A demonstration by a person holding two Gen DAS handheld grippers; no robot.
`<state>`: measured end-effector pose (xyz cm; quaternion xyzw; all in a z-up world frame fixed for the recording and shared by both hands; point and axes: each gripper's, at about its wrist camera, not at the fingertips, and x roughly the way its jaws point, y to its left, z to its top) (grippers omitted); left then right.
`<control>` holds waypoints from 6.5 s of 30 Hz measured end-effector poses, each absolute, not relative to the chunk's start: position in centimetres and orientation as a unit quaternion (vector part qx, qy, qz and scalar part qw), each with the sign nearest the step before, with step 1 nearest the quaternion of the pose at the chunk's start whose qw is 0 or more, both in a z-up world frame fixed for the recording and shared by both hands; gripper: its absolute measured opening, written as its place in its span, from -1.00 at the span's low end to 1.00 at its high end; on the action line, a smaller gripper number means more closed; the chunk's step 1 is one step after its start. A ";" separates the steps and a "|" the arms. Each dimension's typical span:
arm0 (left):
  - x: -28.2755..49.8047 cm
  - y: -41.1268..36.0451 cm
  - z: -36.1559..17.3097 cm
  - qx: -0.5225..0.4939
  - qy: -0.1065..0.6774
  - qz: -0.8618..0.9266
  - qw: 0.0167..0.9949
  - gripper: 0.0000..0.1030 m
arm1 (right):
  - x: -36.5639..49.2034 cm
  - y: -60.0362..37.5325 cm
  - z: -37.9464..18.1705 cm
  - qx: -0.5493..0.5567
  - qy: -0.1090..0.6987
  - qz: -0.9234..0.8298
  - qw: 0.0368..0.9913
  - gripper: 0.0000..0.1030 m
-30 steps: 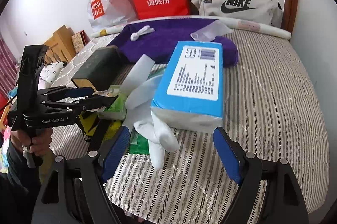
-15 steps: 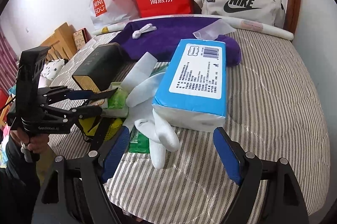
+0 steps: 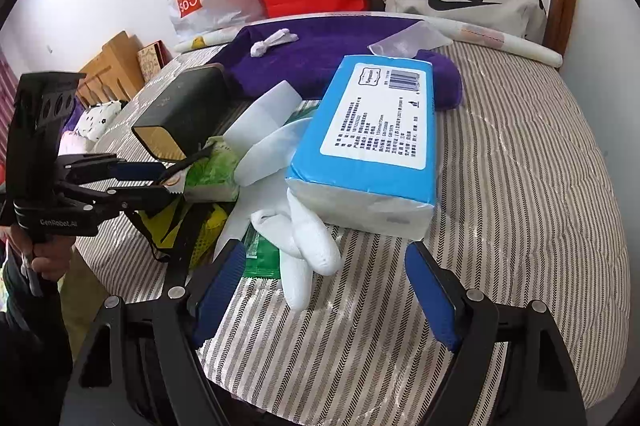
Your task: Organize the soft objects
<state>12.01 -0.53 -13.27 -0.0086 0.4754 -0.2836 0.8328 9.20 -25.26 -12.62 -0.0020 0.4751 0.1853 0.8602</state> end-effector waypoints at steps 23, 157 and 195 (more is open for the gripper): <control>13.3 -2.8 -13.9 0.048 0.465 -0.260 0.845 -0.33 | 8.8 -25.2 -12.9 -0.005 0.478 0.183 0.859 0.59; 27.2 7.2 -5.8 -0.086 0.431 -0.081 0.894 -0.54 | 30.9 -25.2 -4.4 0.039 0.400 0.199 0.894 -0.83; 39.3 5.7 -14.0 -0.120 0.538 -0.047 0.833 -0.23 | 40.9 -21.6 -14.8 -0.018 0.536 0.195 0.821 0.14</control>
